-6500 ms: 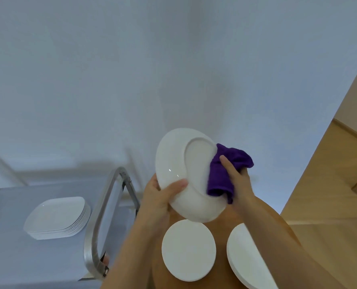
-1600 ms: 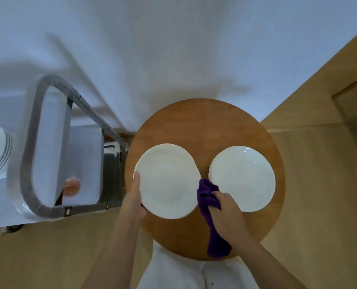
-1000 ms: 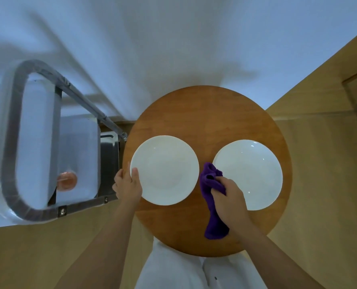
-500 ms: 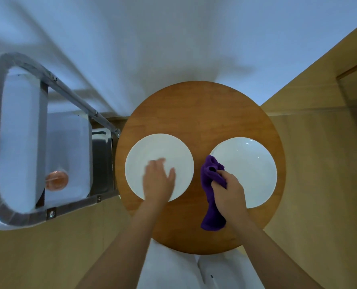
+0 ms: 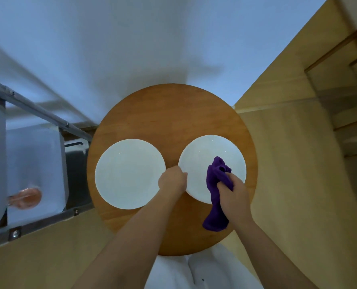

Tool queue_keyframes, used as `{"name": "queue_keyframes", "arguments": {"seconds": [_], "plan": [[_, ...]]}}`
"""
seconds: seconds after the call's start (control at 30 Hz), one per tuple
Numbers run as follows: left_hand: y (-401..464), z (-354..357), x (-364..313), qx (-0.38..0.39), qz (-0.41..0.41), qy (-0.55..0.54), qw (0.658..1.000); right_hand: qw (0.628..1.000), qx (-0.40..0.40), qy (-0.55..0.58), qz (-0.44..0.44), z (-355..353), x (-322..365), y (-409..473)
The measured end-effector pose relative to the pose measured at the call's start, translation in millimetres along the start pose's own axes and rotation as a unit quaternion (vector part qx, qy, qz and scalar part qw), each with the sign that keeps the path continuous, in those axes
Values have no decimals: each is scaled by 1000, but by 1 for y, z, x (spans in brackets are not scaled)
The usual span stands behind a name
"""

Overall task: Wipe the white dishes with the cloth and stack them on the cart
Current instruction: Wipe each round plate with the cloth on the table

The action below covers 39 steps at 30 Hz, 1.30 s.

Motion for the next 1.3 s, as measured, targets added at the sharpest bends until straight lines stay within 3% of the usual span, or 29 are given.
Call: {"name": "queue_keyframes", "arguments": {"seconds": [0.13, 0.23, 0.3, 0.37, 0.5, 0.63, 0.73, 0.93, 1.13, 1.3], "plan": [[0, -13, -6, -11, -12, 51, 999, 1000, 7, 9, 7, -10, -6, 0], [0, -25, -7, -40, 12, -66, 997, 999, 17, 31, 0, -17, -7, -1], [-4, -33, -5, -84, 42, -185, 978, 999, 17, 44, 0, -23, -7, -1], [-10, -33, -1, -108, 41, -291, 950, 998, 17, 52, 4, -27, -7, -1], [-14, -15, 6, -107, -44, -477, 871, 998, 31, 60, -1, -34, -7, -3], [-23, 5, -6, -36, -86, -612, 786, 997, 41, 62, -14, -40, -6, -3], [-30, 5, -17, -11, -66, -622, 780, 997, 30, 73, -11, -44, -6, -3], [-52, -2, -20, 32, -17, -690, 723, 997, -40, 63, -33, -61, 3, -3], [-84, -31, -22, -36, -26, -691, 722, 977, -87, -179, -77, -51, 50, -12], [-124, -63, -17, -73, -4, -696, 715, 949, -102, -266, -136, -31, 95, -23]]}}
Point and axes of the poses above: each hand's wrist, its own y-axis towards the middle knuckle, its own z-axis out of the palm, x = y × z, the point moved 7 cm from there along y, towards the middle knuckle
